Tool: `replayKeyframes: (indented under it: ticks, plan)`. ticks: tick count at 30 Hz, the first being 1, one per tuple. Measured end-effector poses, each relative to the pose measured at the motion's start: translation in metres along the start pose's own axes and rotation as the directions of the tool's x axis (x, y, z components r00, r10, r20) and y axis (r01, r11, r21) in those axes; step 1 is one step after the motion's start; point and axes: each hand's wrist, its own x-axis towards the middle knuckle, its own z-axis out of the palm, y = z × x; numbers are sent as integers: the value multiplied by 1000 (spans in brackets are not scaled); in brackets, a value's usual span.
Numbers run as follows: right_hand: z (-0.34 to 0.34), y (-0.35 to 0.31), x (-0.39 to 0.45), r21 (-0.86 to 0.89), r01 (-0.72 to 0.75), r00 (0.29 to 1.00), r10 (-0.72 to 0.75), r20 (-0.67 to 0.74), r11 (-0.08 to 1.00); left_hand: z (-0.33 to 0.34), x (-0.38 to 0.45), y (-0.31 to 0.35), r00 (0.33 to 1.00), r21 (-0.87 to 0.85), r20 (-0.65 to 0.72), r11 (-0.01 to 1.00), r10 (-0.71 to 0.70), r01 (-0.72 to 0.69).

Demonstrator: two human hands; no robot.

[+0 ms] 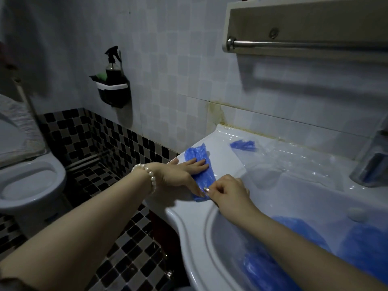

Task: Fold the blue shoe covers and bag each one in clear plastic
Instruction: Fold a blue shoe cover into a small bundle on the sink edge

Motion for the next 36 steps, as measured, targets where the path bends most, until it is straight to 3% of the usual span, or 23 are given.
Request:
replayKeyframes:
  ticks: [2, 4, 6, 8, 10, 13, 17, 20, 25, 27, 29, 31, 33, 36]
  plan:
    - [2, -5, 0, -90, -47, 999, 46, -17, 995, 1, 1, -1, 1000, 41, -14, 999, -1, 2]
    - [4, -6, -2, -112, -6, 999, 3, -34, 994, 1, 1, -1, 1000, 59, -10, 998, -4, 5]
    - [4, -1, -2, 72, 118, 991, -112, -79, 990, 1, 1, -1, 1000, 78, -8, 997, -3, 3]
    - [-2, 13, -3, 293, 300, 953, -271, -137, 908, 2, 2, -1, 1000, 87, -10, 996, 3, -2]
    - [-10, 26, -3, 354, 390, 919, -382, -95, 850, 2, 3, -2, 1000, 91, -11, 996, 3, -2]
    - [-15, 31, 3, 425, 255, 960, -278, -7, 869, 1, 3, -3, 1000, 105, -7, 994, 2, -1]
    - [-5, 22, 8, 216, 177, 980, -153, -125, 960, 2, 6, -3, 1000, 16, -17, 1000, 11, -10]
    - [0, 10, 7, -23, 12, 995, -15, -97, 1000, 1, 6, -3, 1000, -88, -9, 996, 3, -4]
    - [-1, 1, 14, -108, -129, 991, 124, -53, 986, 5, 10, -8, 999, 20, -38, 1000, 0, 0]
    - [-1, 2, 16, -93, -114, 992, 108, -68, 989, 6, 11, -9, 999, 33, -39, 999, -5, 7]
    - [-2, 7, 15, 115, -20, 995, 31, -98, 993, 5, 11, -10, 999, 40, -40, 999, -4, 6]
    - [-5, 15, 10, 334, 160, 986, -132, -105, 929, 5, 11, -10, 999, 59, -39, 998, 5, -3]
    - [-8, 22, 6, 246, 283, 959, -275, -66, 927, 5, 11, -9, 999, 76, -44, 997, 9, -5]
    - [-10, 25, 10, 78, 271, 962, -267, -53, 960, 5, 9, -8, 999, 74, -41, 997, 4, -1]
